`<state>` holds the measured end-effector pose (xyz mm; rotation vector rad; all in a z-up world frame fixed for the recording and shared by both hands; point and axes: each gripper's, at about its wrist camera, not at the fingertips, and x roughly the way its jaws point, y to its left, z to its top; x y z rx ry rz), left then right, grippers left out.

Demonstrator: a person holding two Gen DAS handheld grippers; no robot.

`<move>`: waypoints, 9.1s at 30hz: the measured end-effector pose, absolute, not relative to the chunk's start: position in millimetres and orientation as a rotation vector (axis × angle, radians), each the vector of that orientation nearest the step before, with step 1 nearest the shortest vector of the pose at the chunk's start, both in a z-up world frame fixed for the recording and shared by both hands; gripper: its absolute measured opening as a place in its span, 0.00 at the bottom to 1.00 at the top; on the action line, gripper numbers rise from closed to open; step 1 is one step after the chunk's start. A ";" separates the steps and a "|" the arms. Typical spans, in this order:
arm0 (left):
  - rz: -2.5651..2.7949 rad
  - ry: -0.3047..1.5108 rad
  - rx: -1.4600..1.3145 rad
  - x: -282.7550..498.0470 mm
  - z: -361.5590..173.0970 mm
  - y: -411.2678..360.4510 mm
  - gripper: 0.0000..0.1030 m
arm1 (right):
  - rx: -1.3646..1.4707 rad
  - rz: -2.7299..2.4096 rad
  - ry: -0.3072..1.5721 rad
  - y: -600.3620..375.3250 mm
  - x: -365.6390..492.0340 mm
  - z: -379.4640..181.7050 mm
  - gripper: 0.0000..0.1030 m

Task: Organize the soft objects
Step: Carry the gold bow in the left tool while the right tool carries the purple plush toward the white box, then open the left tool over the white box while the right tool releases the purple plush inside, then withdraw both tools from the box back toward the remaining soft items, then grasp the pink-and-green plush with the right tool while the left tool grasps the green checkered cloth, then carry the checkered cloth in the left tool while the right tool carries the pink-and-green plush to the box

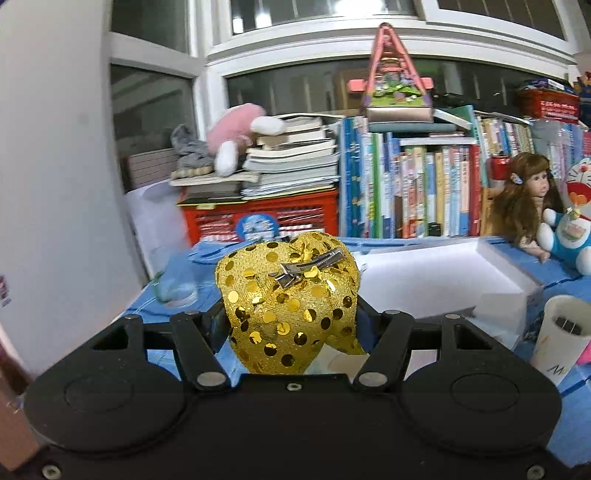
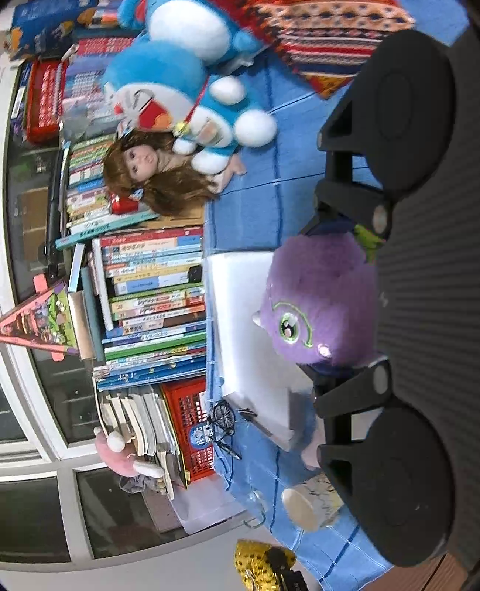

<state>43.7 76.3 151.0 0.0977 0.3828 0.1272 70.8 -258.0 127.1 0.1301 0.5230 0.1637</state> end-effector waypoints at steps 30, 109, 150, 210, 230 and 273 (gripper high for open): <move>0.119 0.440 0.052 273.6 143.7 -37.9 0.64 | 0.023 0.256 0.554 -246.8 310.8 114.5 0.65; 0.078 0.512 -0.071 278.2 170.4 -64.8 1.00 | -0.018 0.115 0.578 -245.7 278.6 126.3 1.00; 0.385 0.460 -0.040 48.9 131.5 147.0 1.00 | -0.089 -0.005 0.511 -278.3 62.1 84.5 1.00; -0.028 0.591 0.079 113.1 28.0 150.5 0.33 | -0.181 0.127 0.598 -255.4 101.9 22.9 0.73; 0.045 0.507 0.058 93.7 59.1 149.9 0.33 | -0.103 0.113 0.562 -270.9 86.8 41.6 0.39; -0.019 0.368 0.141 140.2 168.9 94.1 0.33 | -0.015 0.221 0.445 -276.1 140.5 124.9 0.34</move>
